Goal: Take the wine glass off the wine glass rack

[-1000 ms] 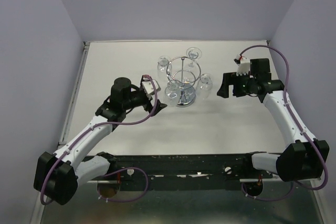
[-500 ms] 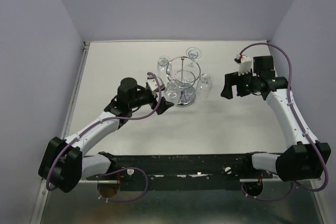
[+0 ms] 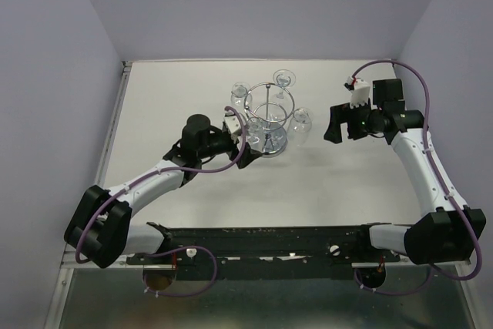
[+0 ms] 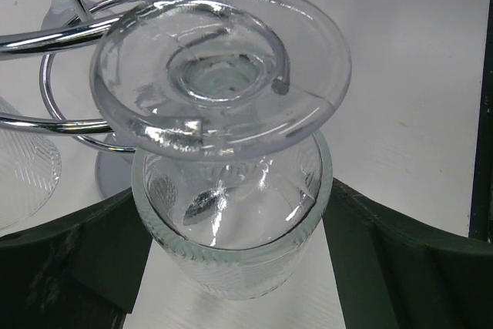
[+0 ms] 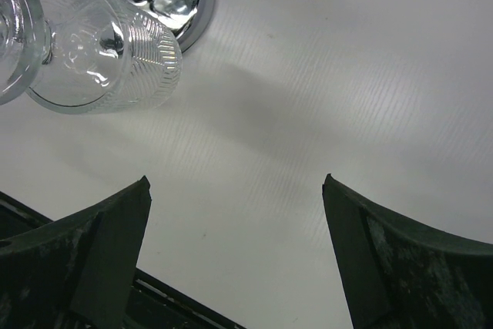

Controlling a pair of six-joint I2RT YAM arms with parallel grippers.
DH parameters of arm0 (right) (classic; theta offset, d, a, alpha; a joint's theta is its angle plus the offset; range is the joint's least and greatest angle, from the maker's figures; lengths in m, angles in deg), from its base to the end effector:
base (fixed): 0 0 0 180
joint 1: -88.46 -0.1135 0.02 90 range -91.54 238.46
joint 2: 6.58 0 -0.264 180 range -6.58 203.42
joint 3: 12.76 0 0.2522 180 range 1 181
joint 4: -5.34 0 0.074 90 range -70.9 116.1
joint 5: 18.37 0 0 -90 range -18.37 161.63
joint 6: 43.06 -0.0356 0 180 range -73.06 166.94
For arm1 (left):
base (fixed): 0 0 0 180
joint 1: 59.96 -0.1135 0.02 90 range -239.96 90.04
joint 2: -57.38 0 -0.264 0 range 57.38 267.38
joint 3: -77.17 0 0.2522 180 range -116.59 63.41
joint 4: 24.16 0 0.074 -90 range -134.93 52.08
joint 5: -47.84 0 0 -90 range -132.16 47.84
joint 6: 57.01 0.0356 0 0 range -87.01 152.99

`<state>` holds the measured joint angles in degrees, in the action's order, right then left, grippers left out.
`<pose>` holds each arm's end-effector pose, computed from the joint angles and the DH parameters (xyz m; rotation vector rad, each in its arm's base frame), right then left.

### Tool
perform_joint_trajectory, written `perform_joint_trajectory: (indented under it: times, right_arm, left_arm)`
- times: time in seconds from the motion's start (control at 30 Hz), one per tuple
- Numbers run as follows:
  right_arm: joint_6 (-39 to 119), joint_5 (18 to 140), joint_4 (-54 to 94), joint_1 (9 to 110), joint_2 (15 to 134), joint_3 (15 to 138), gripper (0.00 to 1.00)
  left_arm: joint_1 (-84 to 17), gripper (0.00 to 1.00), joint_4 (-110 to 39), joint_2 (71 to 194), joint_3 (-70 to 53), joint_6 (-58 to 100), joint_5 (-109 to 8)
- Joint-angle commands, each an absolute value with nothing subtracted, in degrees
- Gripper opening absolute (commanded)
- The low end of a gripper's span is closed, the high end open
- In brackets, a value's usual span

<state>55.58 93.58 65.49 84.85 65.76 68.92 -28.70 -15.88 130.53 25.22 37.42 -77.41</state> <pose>0.2550 0.0294 0.3230 -0.4227 2.3795 0.4294 0.2279 -0.1624 0.2519 0.9771 1.5609 -0.8816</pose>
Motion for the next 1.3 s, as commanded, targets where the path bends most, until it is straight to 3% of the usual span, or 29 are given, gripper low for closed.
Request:
perform_joint_trajectory:
  times: [0.0, 0.2, 0.37, 0.53, 0.63, 0.83, 1.27]
  right_arm:
    - [55.6, 95.3, 65.8, 85.3, 66.4, 70.0, 1.00]
    - [54.9, 95.6, 64.4, 85.3, 65.8, 68.3, 1.00]
    - [54.7, 95.6, 64.0, 85.3, 65.6, 67.5, 1.00]
    - [54.8, 95.6, 63.8, 85.2, 66.2, 68.0, 1.00]
    - [54.4, 95.8, 63.7, 85.3, 66.5, 68.1, 1.00]
    - [54.4, 95.9, 63.5, 85.3, 67.2, 68.1, 1.00]
    - [54.5, 96.2, 63.6, 85.3, 67.5, 68.7, 1.00]
  left_arm:
    - [-27.5, 0.99, -11.0, 131.5, 23.6, 35.6, -75.7]
    - [-27.2, 0.94, -10.9, 132.2, 23.2, 35.8, -74.4]
    - [-27.3, 0.71, -10.9, 132.1, 23.2, 36.6, -73.5]
    - [-27.2, 0.57, -10.9, 131.8, 23.4, 37.1, -73.5]
    - [-27.2, 0.44, -10.8, 131.5, 23.5, 37.9, -74.1]
    - [-27.2, 0.02, -10.1, 131.3, 23.8, 43.3, -76.8]
    - [-27.4, 0.00, -10.7, 128.1, 22.6, 41.5, -77.1]
